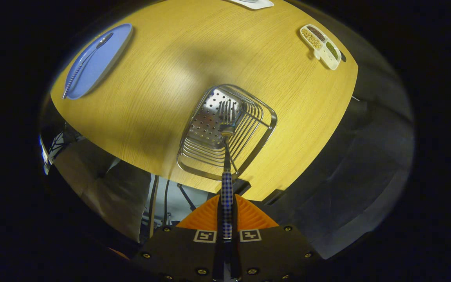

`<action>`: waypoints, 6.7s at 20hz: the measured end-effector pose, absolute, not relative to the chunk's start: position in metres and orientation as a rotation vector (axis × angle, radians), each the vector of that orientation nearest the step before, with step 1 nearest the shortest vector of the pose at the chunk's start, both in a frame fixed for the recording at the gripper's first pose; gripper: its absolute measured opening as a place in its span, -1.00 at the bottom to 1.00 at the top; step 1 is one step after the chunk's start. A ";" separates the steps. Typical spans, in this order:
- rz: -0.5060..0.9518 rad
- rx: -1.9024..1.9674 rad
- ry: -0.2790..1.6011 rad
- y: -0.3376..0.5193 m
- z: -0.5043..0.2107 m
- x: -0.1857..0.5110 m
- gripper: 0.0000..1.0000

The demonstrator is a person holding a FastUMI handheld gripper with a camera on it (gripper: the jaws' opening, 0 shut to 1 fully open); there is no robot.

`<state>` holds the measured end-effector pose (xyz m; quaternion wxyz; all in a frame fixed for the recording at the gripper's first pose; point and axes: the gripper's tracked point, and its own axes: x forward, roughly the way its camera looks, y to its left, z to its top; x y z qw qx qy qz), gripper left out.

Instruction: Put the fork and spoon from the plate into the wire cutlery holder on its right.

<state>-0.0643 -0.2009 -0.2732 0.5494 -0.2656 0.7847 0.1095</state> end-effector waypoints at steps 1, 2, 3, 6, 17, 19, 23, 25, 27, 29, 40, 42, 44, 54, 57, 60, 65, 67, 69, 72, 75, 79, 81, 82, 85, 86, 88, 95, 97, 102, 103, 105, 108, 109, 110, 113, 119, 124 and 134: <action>0.258 -0.623 1.855 -0.199 -0.273 -0.062 -0.80; 0.257 -0.622 1.843 -0.198 -0.272 -0.059 -0.79; 0.262 -0.620 1.827 -0.198 -0.272 -0.055 -0.78; 0.230 -0.598 1.777 -0.196 -0.258 -0.047 -0.64; 0.133 -0.437 1.486 -0.162 -0.211 -0.043 0.93; 0.134 -0.354 1.407 -0.144 -0.203 -0.044 0.93; 0.169 -0.203 1.283 -0.105 -0.198 -0.046 0.93; 0.195 -0.136 1.218 -0.086 -0.198 -0.044 0.93; 0.167 -0.072 1.121 -0.072 -0.192 -0.038 0.93; 0.159 -0.043 1.065 -0.051 -0.189 -0.038 0.93; 0.256 0.000 0.989 0.051 -0.195 -0.030 0.93; 0.271 -0.029 1.007 0.068 -0.202 -0.031 0.93; 0.299 -0.044 1.034 0.088 -0.219 -0.032 0.93; 0.363 -0.075 1.086 0.149 -0.250 -0.035 0.93; 0.355 -0.067 1.096 0.159 -0.257 -0.034 0.93; 0.338 -0.065 1.122 0.165 -0.270 -0.036 0.93; 0.316 -0.063 1.192 0.167 -0.300 -0.039 0.95; 0.320 -0.063 1.222 0.166 -0.309 -0.042 0.94; 0.339 -0.048 1.246 0.171 -0.318 -0.042 0.58; 0.350 -0.074 1.296 0.172 -0.328 -0.049 0.20; 0.370 -0.083 1.307 0.173 -0.333 -0.047 -0.33; 0.441 -0.105 1.315 0.174 -0.331 -0.047 -0.84; 0.485 -0.124 1.332 0.174 -0.332 -0.048 -0.84; 0.505 -0.141 1.343 0.173 -0.330 -0.050 -0.84; 0.518 -0.168 1.324 0.160 -0.310 -0.048 -0.84; 0.518 -0.170 1.319 0.156 -0.306 -0.047 -0.84; 0.518 -0.173 1.321 0.144 -0.295 -0.049 -0.84; 0.482 -0.226 1.390 0.083 -0.264 -0.068 -0.84; 0.467 -0.218 1.403 0.068 -0.257 -0.072 -0.84; 0.389 -0.183 1.399 0.024 -0.237 -0.080 -0.84; 0.375 -0.174 1.402 0.016 -0.234 -0.083 -0.84; 0.347 -0.168 1.413 -0.001 -0.226 -0.086 -0.84; 0.291 -0.179 1.436 -0.039 -0.217 -0.091 -0.84; 0.276 -0.187 1.446 -0.052 -0.214 -0.094 -0.84; 0.259 -0.190 1.454 -0.063 -0.212 -0.096 -0.84; 0.211 -0.187 1.482 -0.089 -0.206 -0.105 -0.84; 0.112 -0.190 1.568 -0.136 -0.201 -0.121 -0.85; 0.099 -0.199 1.656 -0.152 -0.220 -0.120 -0.84; 0.103 -0.289 1.770 -0.170 -0.250 -0.102 -0.84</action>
